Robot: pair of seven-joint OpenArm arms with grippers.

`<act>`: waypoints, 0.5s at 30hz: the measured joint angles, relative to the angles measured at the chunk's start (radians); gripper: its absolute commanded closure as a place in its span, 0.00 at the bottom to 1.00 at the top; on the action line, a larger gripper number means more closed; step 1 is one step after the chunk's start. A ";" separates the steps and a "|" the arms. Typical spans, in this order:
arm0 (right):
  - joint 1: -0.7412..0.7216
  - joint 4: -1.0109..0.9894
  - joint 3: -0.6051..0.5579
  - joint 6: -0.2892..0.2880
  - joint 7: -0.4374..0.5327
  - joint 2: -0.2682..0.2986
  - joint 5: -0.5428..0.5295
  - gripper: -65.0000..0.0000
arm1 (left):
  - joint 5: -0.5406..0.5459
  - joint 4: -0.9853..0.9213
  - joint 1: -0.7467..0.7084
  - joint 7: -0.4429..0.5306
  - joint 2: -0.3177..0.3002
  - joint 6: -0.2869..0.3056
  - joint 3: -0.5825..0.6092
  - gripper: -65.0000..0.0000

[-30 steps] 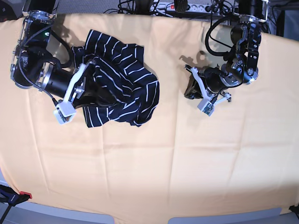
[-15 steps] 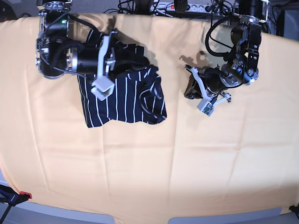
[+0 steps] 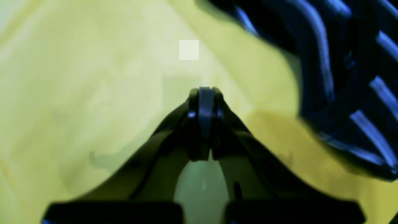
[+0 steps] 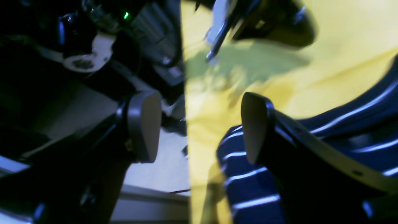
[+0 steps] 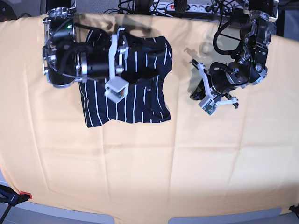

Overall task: Fold the T-shirt properly
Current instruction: 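Grasp the folded shirt with both grippers and rotate it on the table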

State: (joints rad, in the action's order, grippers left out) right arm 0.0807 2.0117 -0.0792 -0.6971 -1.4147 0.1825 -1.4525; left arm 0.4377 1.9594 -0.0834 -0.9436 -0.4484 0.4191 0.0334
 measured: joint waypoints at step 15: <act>-0.214 -0.160 0.093 0.000 0.205 0.174 0.397 1.00 | 0.285 0.094 -0.016 -0.123 0.001 0.169 0.234 1.00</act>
State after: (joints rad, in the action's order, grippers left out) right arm -0.1337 1.8519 0.0143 -0.6968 -1.2098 0.3561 -1.0550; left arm 0.7223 2.0537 -0.0998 -1.0664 -0.4477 0.5880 0.2672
